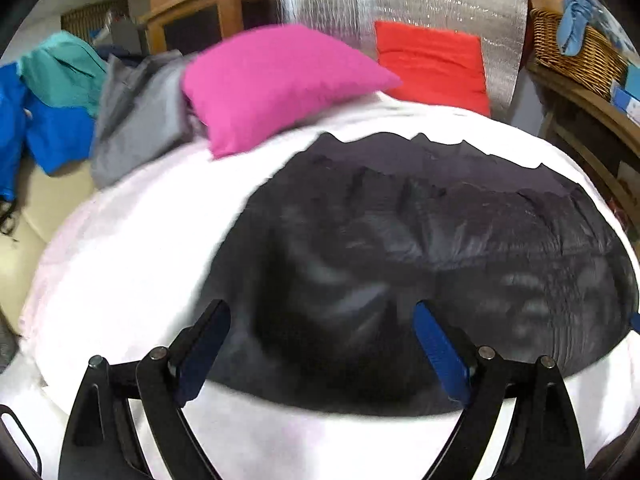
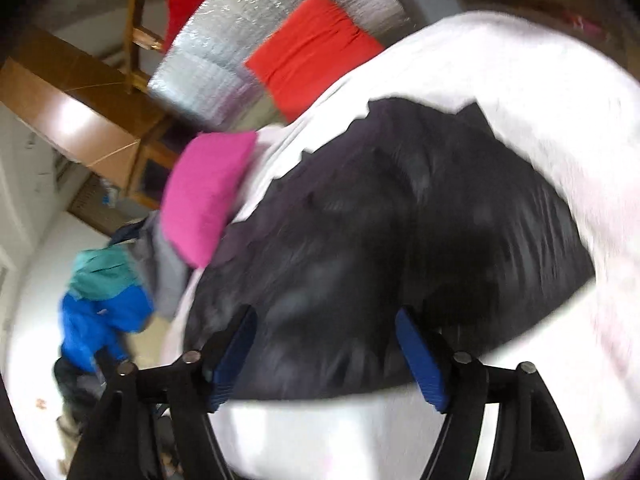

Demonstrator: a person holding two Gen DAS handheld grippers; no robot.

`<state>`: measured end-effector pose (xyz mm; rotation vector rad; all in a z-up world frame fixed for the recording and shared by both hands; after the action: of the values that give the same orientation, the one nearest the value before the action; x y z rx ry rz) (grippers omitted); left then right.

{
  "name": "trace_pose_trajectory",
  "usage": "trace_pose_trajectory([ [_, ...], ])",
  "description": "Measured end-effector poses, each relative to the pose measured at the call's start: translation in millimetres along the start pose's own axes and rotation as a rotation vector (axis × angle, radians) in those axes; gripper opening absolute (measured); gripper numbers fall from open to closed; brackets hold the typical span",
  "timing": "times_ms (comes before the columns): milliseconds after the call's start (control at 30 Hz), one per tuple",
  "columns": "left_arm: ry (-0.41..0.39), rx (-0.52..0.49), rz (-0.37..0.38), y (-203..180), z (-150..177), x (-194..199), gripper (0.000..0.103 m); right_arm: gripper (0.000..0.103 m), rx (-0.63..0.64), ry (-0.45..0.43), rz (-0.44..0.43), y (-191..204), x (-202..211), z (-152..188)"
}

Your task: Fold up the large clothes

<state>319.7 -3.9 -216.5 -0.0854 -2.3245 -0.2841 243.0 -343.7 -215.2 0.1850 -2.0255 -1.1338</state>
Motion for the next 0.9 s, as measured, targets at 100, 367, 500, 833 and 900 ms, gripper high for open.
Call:
trace_pose_trajectory([
  [100,-0.024,0.001,0.052,-3,12,11,0.093,0.078,-0.081,0.054,-0.034,-16,-1,30],
  [367,0.040,-0.105,0.069,-50,24,-7,0.093,0.078,-0.275,0.080,-0.025,-36,-52,30],
  [500,0.080,-0.085,0.086,-54,21,-23,0.093,0.073,-0.326,0.035,-0.073,-33,-72,21],
  [833,0.083,-0.049,0.124,-42,33,-11,0.093,0.031,-0.120,-0.034,0.073,-17,-68,16],
  [900,0.082,-0.007,0.168,-35,41,-1,0.093,0.033,-0.161,-0.008,0.039,-19,-60,14],
])
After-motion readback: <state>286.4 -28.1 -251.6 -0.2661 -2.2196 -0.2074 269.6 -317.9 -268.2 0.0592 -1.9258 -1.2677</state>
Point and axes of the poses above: each gripper's, at about its wrist camera, not at the fingertips, and x roughly against the way its jaws point, y to its left, z to its underside, the point moved 7 cm from there along -x, roughly the way its jaws point, and after that the axes turned 11 degrees about -x, right-handed, at the moved point
